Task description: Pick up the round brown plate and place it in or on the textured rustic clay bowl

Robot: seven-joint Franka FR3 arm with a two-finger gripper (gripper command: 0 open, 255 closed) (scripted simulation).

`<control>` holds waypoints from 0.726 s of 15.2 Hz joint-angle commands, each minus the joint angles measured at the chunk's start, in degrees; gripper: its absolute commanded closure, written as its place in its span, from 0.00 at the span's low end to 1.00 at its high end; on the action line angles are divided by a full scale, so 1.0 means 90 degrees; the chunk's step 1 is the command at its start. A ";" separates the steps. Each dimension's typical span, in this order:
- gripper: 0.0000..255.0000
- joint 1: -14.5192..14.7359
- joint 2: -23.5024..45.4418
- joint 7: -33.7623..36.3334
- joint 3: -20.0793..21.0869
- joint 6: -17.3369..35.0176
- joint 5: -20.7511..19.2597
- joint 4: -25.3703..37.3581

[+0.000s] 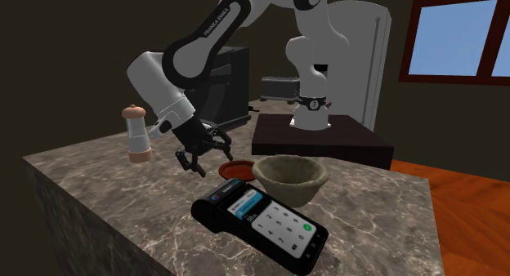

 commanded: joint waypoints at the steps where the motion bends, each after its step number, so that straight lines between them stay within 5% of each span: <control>1: 0.00 0.0000 0.0000 0.0000 0.0000 0.0000 0.0000 0.0000; 2: 1.00 0.0000 0.0000 0.0000 0.0000 0.0000 0.0000 0.0000; 11: 1.00 0.0000 0.0000 0.0000 0.0000 0.0001 0.0001 -0.0001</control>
